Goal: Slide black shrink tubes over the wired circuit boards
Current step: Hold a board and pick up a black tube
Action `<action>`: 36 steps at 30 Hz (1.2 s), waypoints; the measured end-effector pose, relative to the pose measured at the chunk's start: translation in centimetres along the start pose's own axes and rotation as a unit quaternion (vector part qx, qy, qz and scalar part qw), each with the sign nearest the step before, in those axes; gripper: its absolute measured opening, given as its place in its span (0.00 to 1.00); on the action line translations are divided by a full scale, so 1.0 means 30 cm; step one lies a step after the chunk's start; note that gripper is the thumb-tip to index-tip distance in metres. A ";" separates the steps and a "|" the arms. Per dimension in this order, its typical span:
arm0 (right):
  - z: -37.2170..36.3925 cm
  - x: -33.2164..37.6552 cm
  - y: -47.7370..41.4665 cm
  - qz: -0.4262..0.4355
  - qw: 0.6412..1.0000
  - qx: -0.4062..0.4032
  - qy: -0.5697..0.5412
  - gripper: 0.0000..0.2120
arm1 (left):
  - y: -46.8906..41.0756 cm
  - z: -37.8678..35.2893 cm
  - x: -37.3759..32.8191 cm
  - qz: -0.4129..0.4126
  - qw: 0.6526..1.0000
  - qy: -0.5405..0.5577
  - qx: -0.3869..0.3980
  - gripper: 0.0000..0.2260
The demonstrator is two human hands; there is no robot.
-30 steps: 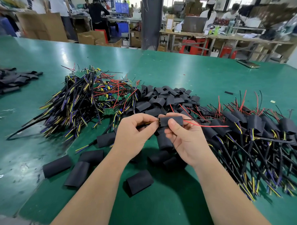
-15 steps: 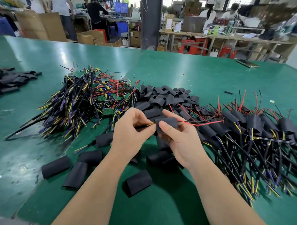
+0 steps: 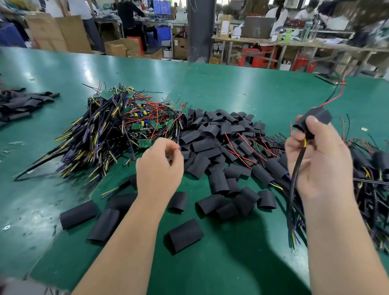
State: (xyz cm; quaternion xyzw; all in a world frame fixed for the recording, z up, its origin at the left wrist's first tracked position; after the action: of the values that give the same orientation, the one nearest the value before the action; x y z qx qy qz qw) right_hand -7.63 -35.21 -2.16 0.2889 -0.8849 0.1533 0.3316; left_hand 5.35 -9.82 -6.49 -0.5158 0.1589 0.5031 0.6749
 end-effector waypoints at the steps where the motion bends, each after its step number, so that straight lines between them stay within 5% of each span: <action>1: 0.012 0.025 -0.007 0.040 0.997 -0.009 0.065 0.05 | -0.003 0.003 0.013 0.001 0.998 -0.055 -0.006 0.04; 3: 0.046 0.075 -0.014 0.138 0.943 -0.054 0.299 0.06 | -0.009 0.010 0.044 0.016 0.988 -0.156 -0.013 0.10; 7: 0.097 0.082 -0.020 0.196 0.683 -0.123 0.693 0.14 | -0.011 0.013 0.091 0.042 0.971 -0.236 0.002 0.19; 10: 0.094 0.044 -0.014 0.178 0.617 -0.133 0.755 0.18 | -0.017 0.018 0.136 0.097 0.958 -0.268 0.023 0.24; 15: 0.037 -0.022 0.017 0.209 0.634 -0.080 0.740 0.18 | -0.017 0.010 0.190 0.127 0.932 -0.328 0.084 0.19; 25: 0.007 -0.100 0.052 0.213 0.664 -0.023 0.716 0.12 | -0.043 0.054 0.197 0.148 0.947 -0.285 0.002 0.08; 28: -0.009 -0.115 0.066 0.219 0.674 0.000 0.705 0.11 | -0.055 0.088 0.147 0.101 0.969 -0.210 -0.086 0.06; 32: -0.034 -0.144 0.086 0.156 0.791 0.050 0.590 0.08 | -0.062 0.121 0.055 -0.017 0.988 0.058 -0.142 0.05; 36: -0.062 -0.313 0.155 -0.159 0.916 0.153 0.336 0.15 | -0.024 0.053 -0.031 -0.098 0.982 0.154 -0.041 0.09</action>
State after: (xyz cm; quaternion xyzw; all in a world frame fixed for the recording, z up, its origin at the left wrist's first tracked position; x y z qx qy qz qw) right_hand -3.79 -26.84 -7.52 0.4038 -0.6295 0.3200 0.5816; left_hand 5.06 -8.90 -4.74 -0.6276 0.1889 0.3547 0.6668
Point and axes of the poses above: each hand's wrist, its own y-axis away from the middle knuckle, its own z-axis out of the back of the hand, x = y × z, the point moved 8 cm from there along -y, towards the middle knuckle, and after that the axes turned 7 degrees about -x, right-handed, at the moved point
